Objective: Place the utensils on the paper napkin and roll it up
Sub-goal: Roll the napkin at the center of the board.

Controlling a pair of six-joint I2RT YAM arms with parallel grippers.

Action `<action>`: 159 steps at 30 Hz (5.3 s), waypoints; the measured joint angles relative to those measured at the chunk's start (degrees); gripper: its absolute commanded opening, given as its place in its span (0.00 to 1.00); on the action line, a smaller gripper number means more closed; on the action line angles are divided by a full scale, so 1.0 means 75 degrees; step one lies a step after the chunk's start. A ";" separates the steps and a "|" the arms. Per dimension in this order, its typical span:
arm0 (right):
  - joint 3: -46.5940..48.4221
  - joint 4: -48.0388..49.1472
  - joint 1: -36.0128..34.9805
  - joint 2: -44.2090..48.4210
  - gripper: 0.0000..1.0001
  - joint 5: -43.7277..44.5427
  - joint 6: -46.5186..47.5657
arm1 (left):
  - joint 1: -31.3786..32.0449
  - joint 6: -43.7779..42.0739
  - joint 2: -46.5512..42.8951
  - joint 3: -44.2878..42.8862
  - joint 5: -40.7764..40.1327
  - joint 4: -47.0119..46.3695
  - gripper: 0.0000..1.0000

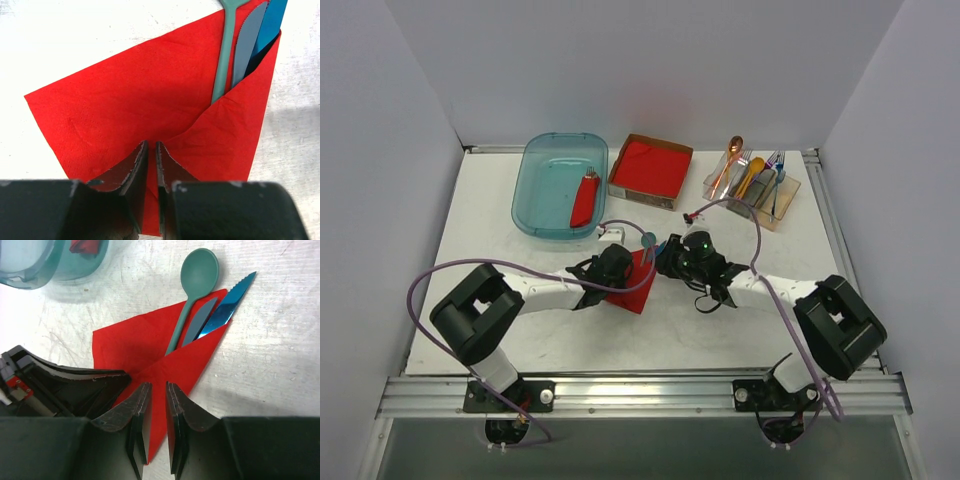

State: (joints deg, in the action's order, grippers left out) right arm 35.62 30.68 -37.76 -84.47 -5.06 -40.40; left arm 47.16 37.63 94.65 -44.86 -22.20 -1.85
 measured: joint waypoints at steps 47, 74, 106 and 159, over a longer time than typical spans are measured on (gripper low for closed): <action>0.0245 0.1652 -0.0443 -0.2157 0.16 -0.0982 -0.0323 | 0.0070 -0.0055 0.0006 -0.0006 -0.0221 0.0067 0.20; 0.0682 0.1017 -0.0638 -0.2229 0.11 -0.0781 -0.0017 | -0.1376 -0.0312 -0.0871 -0.0224 -0.0221 0.1614 0.65; 0.0726 0.0938 -0.0685 -0.2232 0.11 -0.0772 0.0023 | -0.1609 -0.0178 0.0256 -0.0854 -0.0245 0.1792 0.23; 0.0761 0.1026 -0.0685 -0.2326 0.11 -0.0784 -0.0154 | -0.0283 0.0175 -0.0729 -0.1734 0.0918 0.1958 0.02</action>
State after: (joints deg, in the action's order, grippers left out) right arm 41.32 38.37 -42.89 -101.91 -10.94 -41.56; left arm 45.04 38.94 89.19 -57.87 -15.31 12.84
